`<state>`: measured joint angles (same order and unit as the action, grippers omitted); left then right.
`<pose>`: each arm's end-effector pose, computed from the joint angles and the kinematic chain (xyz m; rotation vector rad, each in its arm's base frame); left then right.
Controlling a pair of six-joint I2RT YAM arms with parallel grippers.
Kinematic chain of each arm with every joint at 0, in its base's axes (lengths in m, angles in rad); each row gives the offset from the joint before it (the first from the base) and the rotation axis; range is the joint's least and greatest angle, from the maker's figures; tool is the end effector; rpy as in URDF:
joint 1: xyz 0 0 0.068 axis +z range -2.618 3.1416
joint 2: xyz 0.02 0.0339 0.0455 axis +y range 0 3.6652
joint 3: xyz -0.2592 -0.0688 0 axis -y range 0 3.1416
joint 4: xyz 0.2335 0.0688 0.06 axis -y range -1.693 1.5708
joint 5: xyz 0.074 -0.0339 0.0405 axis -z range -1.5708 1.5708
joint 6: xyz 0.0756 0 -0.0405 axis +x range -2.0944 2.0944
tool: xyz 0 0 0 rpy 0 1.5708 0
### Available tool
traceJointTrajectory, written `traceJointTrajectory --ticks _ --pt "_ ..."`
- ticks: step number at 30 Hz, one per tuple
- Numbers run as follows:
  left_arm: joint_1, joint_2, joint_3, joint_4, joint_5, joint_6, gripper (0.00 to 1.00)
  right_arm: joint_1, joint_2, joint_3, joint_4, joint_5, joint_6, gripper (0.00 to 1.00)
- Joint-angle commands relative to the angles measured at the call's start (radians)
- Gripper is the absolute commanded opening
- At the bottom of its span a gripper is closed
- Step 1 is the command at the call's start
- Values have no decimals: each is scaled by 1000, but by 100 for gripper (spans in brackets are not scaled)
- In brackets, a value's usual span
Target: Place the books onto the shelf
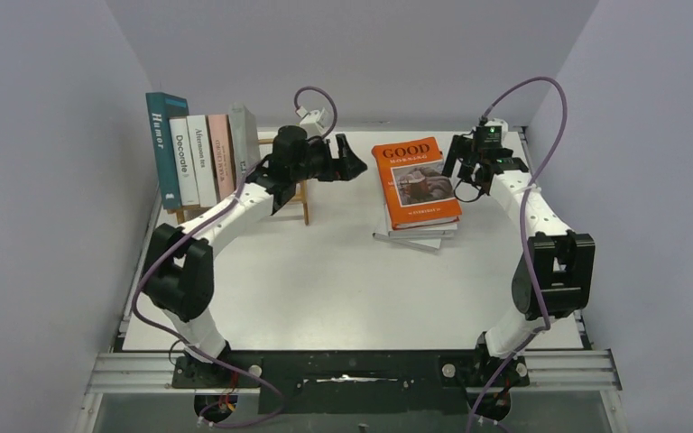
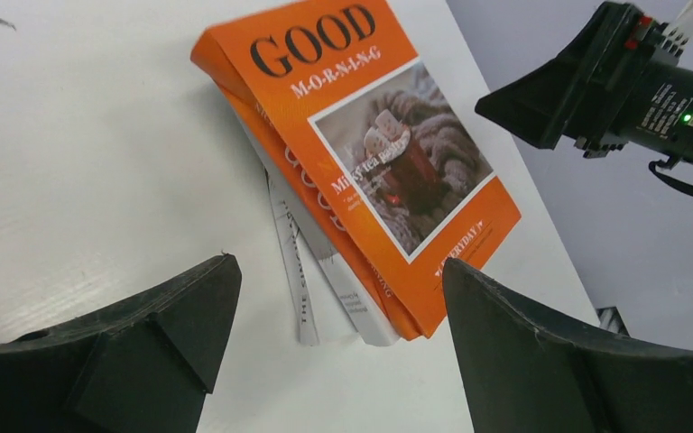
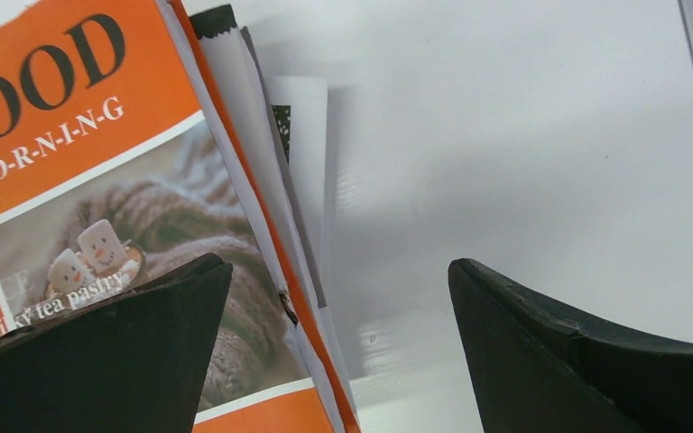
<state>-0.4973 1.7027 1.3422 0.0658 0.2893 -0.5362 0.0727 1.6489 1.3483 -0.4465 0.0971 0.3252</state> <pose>0.3710 -0.2259 0.3017 0.1736 1.9645 -0.9666 0.3900 0.0211 0.2587 0.3402 2.2901 0.0896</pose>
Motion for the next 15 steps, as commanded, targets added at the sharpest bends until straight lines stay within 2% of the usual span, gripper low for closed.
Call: traceJointTrajectory --ticks 1,15 --pt "-3 55 48 116 78 -69 83 -11 15 30 -1 -4 17 98" --pt "-50 256 133 115 101 -94 83 -63 50 48 -1 -20 33 98"
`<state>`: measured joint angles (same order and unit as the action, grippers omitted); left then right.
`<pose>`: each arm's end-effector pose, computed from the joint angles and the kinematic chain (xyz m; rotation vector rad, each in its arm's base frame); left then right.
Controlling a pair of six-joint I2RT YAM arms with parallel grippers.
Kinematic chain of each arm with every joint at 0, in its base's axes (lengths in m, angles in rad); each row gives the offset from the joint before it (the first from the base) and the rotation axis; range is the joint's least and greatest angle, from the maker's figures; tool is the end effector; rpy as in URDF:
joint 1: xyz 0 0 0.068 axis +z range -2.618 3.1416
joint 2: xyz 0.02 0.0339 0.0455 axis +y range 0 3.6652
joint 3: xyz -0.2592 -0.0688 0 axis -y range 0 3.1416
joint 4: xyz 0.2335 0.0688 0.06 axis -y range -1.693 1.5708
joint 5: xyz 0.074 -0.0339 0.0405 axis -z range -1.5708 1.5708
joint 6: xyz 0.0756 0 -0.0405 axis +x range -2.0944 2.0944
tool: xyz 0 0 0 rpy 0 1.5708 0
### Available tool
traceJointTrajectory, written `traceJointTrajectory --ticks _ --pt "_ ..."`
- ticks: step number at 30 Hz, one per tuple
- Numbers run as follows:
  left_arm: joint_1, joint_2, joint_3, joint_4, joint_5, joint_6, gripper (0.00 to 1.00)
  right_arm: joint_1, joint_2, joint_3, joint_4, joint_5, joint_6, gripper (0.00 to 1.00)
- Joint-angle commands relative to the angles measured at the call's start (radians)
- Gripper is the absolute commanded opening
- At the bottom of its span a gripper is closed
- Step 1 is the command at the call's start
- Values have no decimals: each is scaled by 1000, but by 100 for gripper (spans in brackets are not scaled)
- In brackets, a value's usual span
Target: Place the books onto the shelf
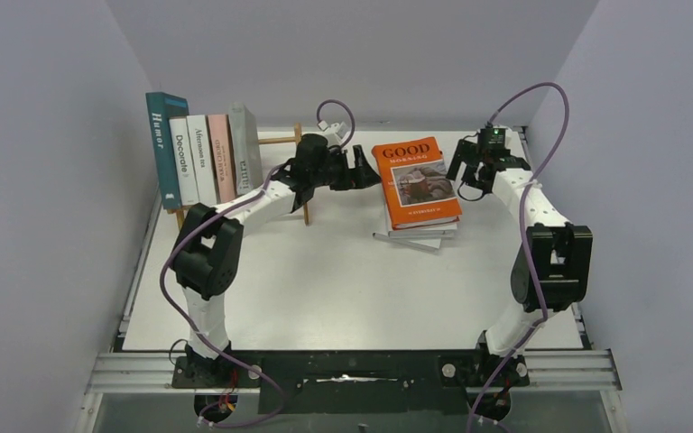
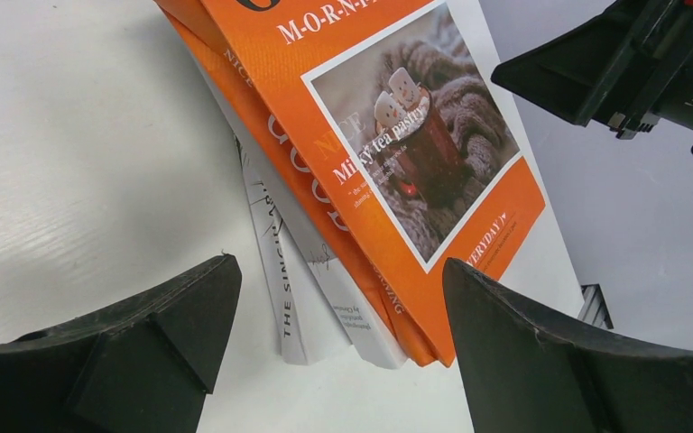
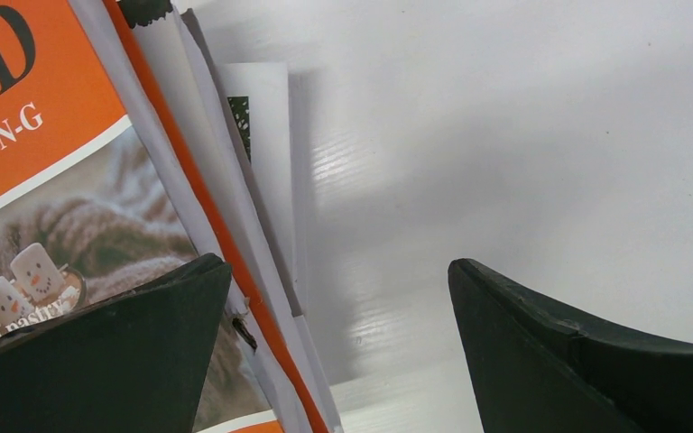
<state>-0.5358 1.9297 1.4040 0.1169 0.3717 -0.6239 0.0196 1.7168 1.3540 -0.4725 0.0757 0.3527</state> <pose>0.3950 -0.2664 0.2335 0.1674 2.1206 -1.0915 0.3976 0.0021 0.2324 0.4332 2.3652 0.0820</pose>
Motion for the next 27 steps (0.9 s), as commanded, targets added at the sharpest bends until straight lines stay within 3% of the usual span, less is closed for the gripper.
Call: traceJointTrajectory --ticks 1,12,27 --pt "-12 39 75 63 17 -7 83 -11 -18 44 24 0 6 98" --pt "-24 142 110 82 11 -16 84 -33 45 70 37 -39 -6 98" --pt "-26 254 214 101 105 -55 84 -13 38 33 79 -134 -40 98"
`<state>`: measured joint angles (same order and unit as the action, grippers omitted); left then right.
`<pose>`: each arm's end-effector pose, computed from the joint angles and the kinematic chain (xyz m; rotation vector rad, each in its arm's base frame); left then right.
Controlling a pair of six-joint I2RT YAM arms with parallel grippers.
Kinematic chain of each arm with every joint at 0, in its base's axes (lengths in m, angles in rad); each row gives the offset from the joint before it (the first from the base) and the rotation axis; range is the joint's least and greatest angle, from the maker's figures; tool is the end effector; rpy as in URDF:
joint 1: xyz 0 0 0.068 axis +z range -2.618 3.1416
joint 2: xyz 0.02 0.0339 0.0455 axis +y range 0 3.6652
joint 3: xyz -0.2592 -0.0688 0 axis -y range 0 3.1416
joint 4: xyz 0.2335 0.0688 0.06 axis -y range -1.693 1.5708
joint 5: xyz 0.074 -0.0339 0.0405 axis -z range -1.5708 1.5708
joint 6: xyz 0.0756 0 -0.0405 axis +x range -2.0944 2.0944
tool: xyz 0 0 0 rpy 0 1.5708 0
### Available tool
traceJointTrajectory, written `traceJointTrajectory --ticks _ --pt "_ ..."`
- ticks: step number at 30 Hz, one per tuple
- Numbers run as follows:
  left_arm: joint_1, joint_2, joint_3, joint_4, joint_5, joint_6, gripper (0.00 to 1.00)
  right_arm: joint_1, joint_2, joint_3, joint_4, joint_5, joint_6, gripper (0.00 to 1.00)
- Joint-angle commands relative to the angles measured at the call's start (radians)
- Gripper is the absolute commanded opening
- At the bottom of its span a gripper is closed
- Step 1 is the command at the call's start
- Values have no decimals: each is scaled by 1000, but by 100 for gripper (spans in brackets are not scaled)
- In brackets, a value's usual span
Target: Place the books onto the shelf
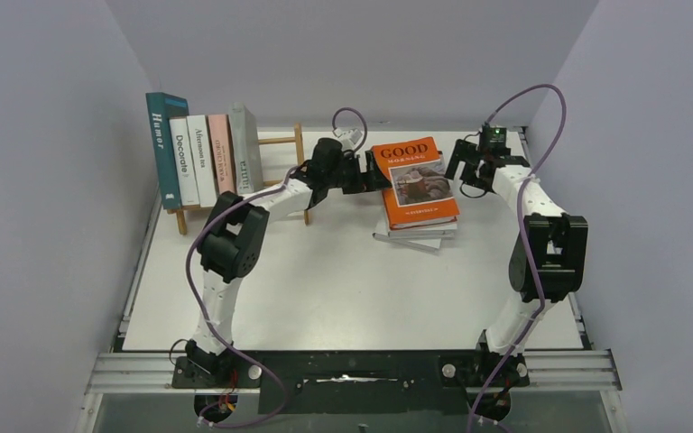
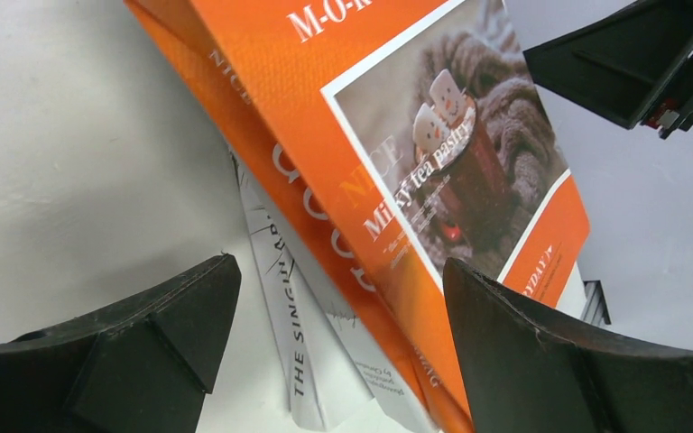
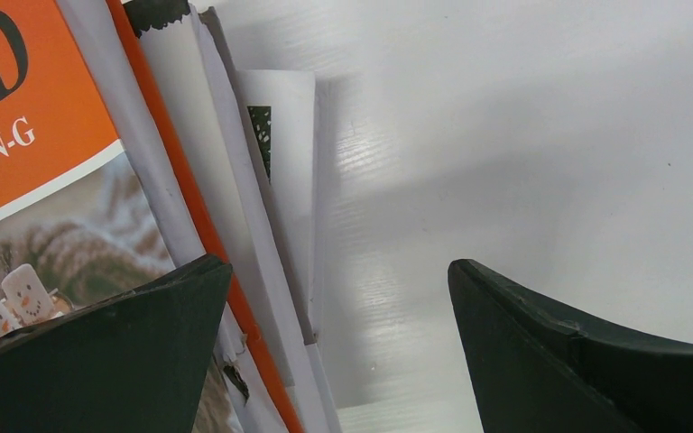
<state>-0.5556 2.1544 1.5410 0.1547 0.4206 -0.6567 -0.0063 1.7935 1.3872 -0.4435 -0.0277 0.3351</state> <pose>0.4226 -0.2987 0.1811 0.1786 2.1916 -1.1541 0.4142 -0.0005 0.2168 0.4000 2.3953 0.1830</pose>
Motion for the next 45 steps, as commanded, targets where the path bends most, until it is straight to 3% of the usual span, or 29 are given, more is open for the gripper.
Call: traceJointTrajectory --ticks 1,13,19,33,40,42,45 --pt "-6 36 81 65 73 -26 84 18 -39 -4 51 -33 -25 98" --pt "-5 98 137 90 131 -62 84 70 -36 -13 46 -21 -35 98" --pt "-9 51 95 164 126 -76 84 86 -41 -17 52 -17 -50 98" --pt "-21 -109 -54 255 100 -37 63 141 -35 -26 75 -17 -71 98" --pt "-28 -130 -71 310 127 -46 60 150 -38 -31 83 -15 -80 98" --pt "-29 -128 -70 313 130 -47 54 152 -40 -31 86 -14 -79 98" --pt "-29 -131 -59 303 137 -39 23 153 -57 -37 92 7 -71 98"
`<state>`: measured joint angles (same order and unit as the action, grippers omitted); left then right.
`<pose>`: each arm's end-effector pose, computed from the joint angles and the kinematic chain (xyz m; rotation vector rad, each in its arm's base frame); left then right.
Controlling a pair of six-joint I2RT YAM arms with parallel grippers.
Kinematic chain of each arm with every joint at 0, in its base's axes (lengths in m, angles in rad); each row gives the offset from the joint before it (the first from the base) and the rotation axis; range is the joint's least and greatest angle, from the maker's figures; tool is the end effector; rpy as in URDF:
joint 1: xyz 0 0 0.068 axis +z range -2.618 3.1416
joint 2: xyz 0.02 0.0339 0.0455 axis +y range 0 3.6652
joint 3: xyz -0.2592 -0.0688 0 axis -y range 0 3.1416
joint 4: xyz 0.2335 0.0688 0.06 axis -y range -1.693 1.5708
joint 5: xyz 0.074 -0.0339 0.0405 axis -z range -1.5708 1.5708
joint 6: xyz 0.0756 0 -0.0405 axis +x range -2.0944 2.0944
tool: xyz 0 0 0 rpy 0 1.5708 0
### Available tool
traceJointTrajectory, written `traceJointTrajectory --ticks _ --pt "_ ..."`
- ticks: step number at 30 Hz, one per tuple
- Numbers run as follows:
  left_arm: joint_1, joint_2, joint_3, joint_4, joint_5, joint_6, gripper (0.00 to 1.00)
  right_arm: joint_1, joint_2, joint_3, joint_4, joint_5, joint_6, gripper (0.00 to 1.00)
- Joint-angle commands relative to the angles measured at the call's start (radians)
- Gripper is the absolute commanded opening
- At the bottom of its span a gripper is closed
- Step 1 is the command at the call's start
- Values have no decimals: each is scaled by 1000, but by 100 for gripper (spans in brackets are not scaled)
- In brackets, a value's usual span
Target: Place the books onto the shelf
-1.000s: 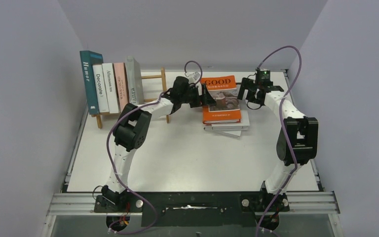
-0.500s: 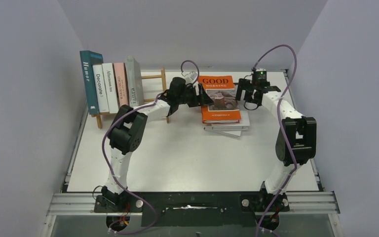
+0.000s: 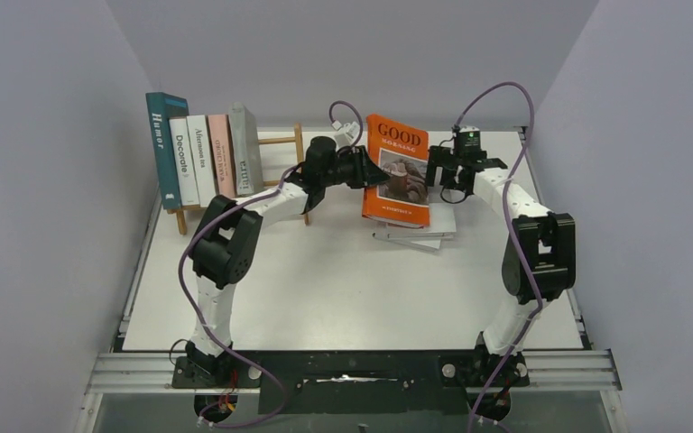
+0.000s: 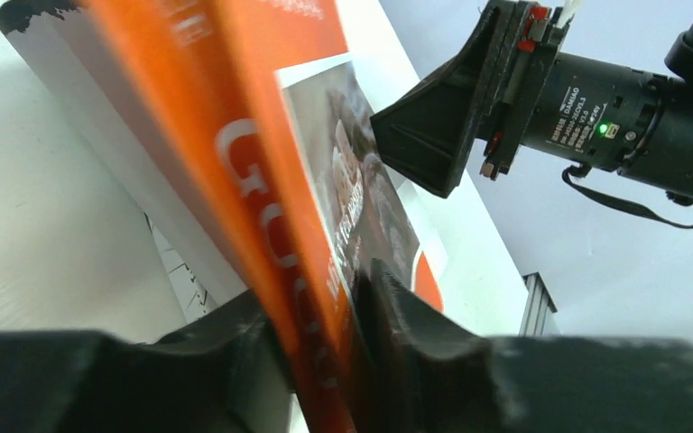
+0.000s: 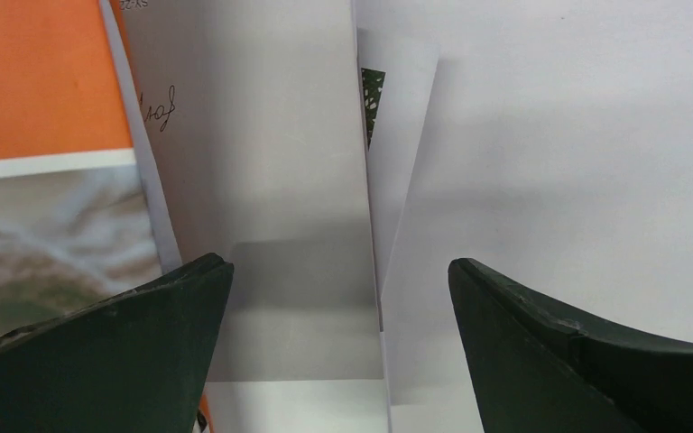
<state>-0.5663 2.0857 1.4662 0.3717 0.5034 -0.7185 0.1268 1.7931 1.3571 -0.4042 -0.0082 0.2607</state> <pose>0.4096 -0.3036 0.2180 0.2436 1.9957 -1.3254 0.4106 0.0530 0.2107 0.1581 2.4144 0.1879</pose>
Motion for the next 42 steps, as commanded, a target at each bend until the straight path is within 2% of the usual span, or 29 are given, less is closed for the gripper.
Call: traceJointTrajectory --ticks 1,2,6,14,19,24,26,32,42 --pt "-20 -75 19 79 54 29 15 20 -71 -14 59 1 7 98" --pt "-19 -93 21 67 49 39 11 20 -91 -25 71 15 12 98" --pt "-18 -233 27 -16 -48 153 5 10 -171 -64 101 83 34 98" --pt "-17 -549 103 -225 -350 381 0 -18 -239 -98 101 89 40 98" --pt "-14 -740 19 -264 -642 563 0 -18 -248 -118 101 77 40 98" --pt "26 -813 -86 -248 -866 746 0 -17 -254 -124 93 64 39 98" --pt "62 -820 -118 -235 -889 758 0 -15 -258 -128 89 59 40 98" --pt "172 -817 -219 -174 -829 706 0 -15 -280 -153 89 53 40 98" --pt "222 -769 -337 -123 -851 698 0 -13 -296 -173 88 43 44 98"
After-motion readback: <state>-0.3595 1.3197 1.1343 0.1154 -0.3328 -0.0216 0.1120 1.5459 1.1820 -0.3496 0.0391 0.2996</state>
